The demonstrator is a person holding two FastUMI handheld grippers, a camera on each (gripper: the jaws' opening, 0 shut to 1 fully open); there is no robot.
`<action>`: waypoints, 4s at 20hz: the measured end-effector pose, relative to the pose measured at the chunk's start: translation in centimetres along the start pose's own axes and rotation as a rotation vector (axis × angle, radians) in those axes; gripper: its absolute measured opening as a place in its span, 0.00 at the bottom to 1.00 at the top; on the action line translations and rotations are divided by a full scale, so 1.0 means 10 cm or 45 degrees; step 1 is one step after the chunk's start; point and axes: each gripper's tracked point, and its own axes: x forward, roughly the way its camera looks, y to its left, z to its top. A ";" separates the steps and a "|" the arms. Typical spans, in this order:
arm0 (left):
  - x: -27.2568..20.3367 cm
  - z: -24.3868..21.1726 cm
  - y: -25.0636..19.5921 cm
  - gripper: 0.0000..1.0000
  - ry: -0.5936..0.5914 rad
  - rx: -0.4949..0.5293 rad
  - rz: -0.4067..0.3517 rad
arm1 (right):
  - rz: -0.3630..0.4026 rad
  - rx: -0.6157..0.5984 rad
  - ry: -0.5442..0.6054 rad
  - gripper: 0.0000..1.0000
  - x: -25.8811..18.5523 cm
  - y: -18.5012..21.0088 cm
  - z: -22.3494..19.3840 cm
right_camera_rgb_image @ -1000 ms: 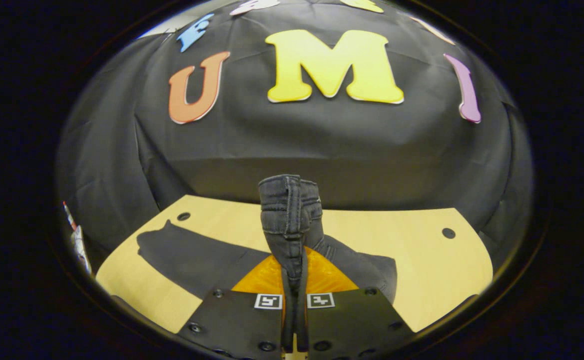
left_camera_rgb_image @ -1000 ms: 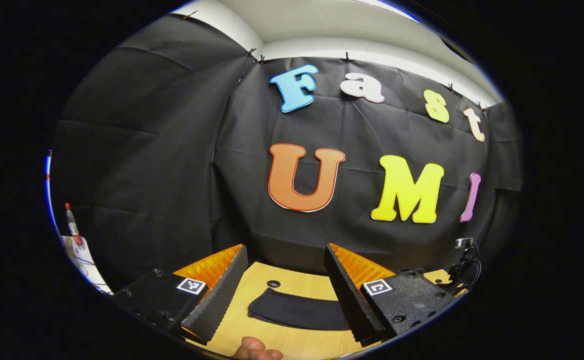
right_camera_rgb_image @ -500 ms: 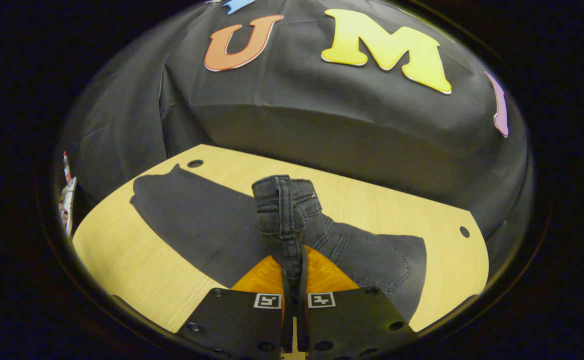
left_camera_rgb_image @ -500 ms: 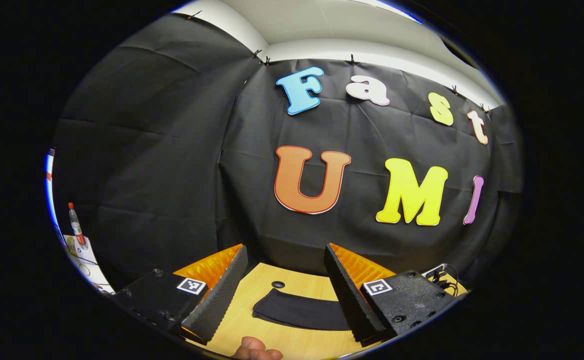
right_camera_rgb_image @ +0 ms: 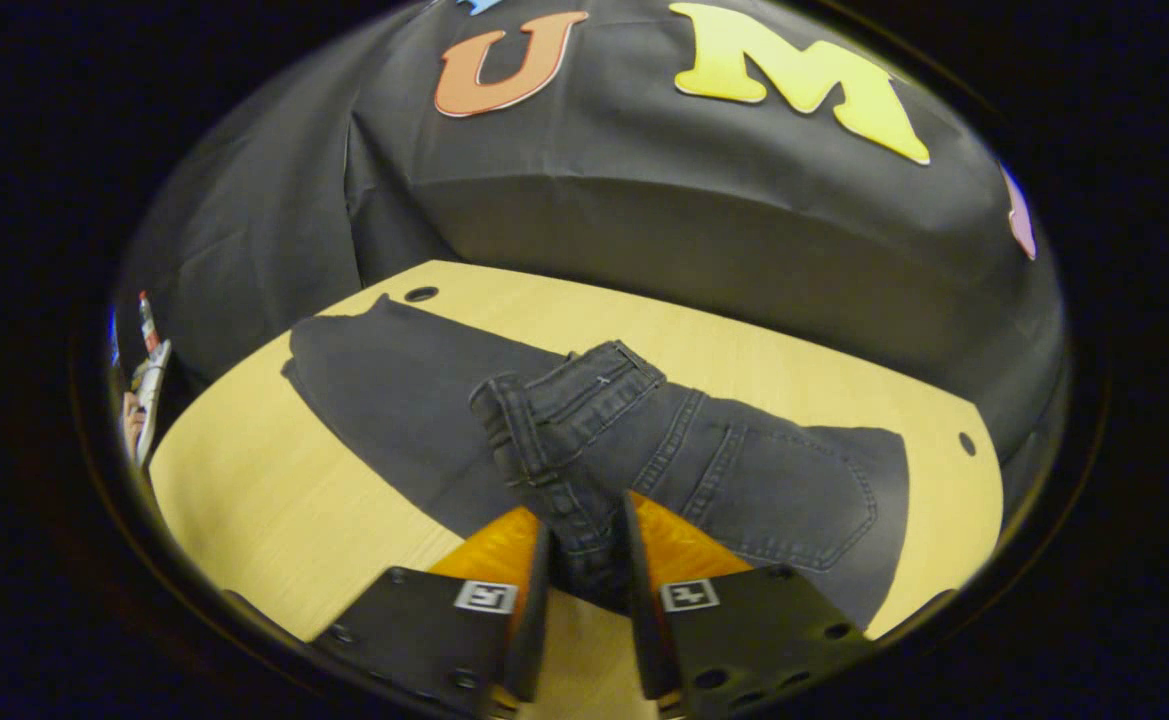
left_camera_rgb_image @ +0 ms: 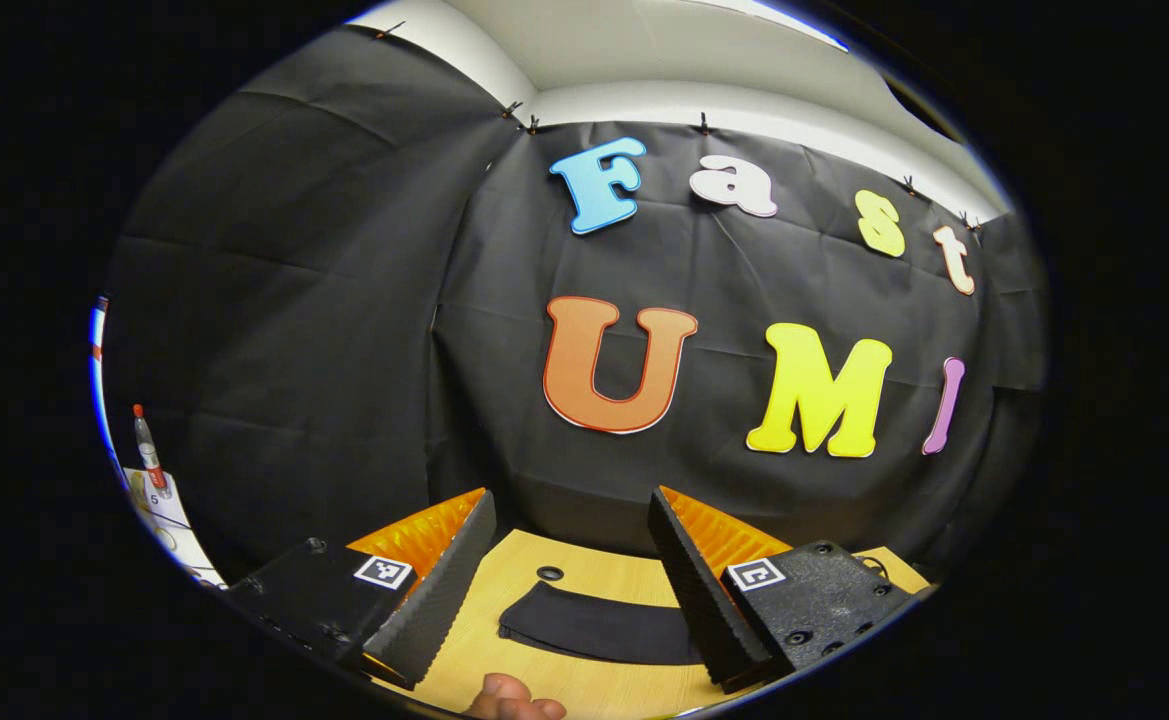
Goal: Grasp the waist and the cuffs of the jeans and fold them to make the two legs overlap; first hold the waist and fold one-third of the jeans toward the cuffs, then hold the cuffs and fold the remaining one-third in the same direction to finish folding.
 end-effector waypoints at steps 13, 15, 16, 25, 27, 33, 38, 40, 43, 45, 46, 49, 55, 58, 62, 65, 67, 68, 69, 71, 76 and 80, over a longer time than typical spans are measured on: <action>0.06 -0.55 -0.21 0.98 0.236 -0.561 0.019 | -0.057 -0.009 -0.378 0.98 -0.81 -0.26 1.14; 0.03 -0.77 -0.27 0.99 0.339 -0.728 0.026 | -0.088 0.000 -0.456 0.98 -1.05 -0.40 1.39; 0.02 -0.90 -0.32 0.98 0.398 -0.851 0.027 | -0.106 0.009 -0.495 0.98 -1.19 -0.48 1.51; 0.00 -1.54 -0.57 0.99 0.687 -1.550 0.208 | -0.291 0.068 -0.768 0.97 -2.22 -1.10 2.24; 0.10 -1.57 -0.58 0.98 0.675 -1.603 0.199 | -0.322 0.086 -0.798 0.97 -2.37 -1.21 2.30; 0.28 -2.00 -0.45 0.98 0.687 -1.649 0.247 | -0.417 0.104 -0.885 0.98 -2.78 -1.46 2.43; 0.39 -2.12 -0.43 0.98 0.691 -1.680 0.289 | -0.495 0.162 -0.884 0.98 -2.94 -1.77 2.40; 0.45 -2.13 -0.42 0.98 0.673 -1.657 0.302 | -0.522 0.174 -0.880 0.97 -2.97 -1.87 2.36; 0.56 -2.12 -0.41 0.98 0.666 -1.672 0.293 | -0.548 0.193 -0.868 0.96 -3.00 -1.99 2.33; 0.65 -2.11 -0.42 0.98 0.650 -1.685 0.297 | -0.558 0.210 -0.862 0.96 -3.00 -2.05 2.31; 0.69 -2.11 -0.44 0.98 0.644 -1.687 0.297 | -0.558 0.215 -0.858 0.97 -3.00 -2.07 2.30; 0.80 -2.11 -0.46 0.96 0.628 -1.684 0.284 | -0.563 0.217 -0.841 0.97 -2.97 -2.11 2.28; 0.83 -2.41 -0.46 0.18 0.726 -1.643 0.366 | -0.584 0.218 -0.822 0.97 -2.99 -2.24 2.23; 0.77 -2.41 -0.44 0.11 0.744 -1.517 0.375 | -0.595 0.230 -0.822 0.97 -3.01 -2.31 2.21; 0.79 -2.19 -0.53 0.04 0.733 -1.221 0.355 | -0.603 0.224 -0.822 0.97 -3.03 -2.35 2.21; 0.81 -1.91 -0.67 0.04 0.699 -0.974 0.293 | -0.596 0.234 -0.817 0.97 -3.04 -2.37 2.17; 0.85 -1.70 -0.80 0.04 0.664 -0.808 0.241 | -0.588 0.249 -0.816 0.97 -3.04 -2.38 2.16; 0.85 -1.61 -0.87 0.04 0.648 -0.732 0.213 | -0.585 0.248 -0.820 0.97 -3.05 -2.38 2.16; 0.86 -1.51 -0.95 0.04 0.630 -0.661 0.186 | -0.578 0.247 -0.827 0.97 -3.07 -2.38 2.16; 0.88 -1.31 -1.14 0.04 0.593 -0.506 0.123 | -0.578 0.250 -0.826 0.97 -3.09 -2.42 2.14; 0.83 -0.76 -1.76 0.04 0.475 -0.235 -0.041 | -0.590 0.266 -0.828 0.97 -3.21 -2.53 2.03; 0.75 -0.43 -2.44 0.04 0.375 -0.040 -0.193 | -0.615 0.288 -0.827 0.97 -3.33 -2.68 1.89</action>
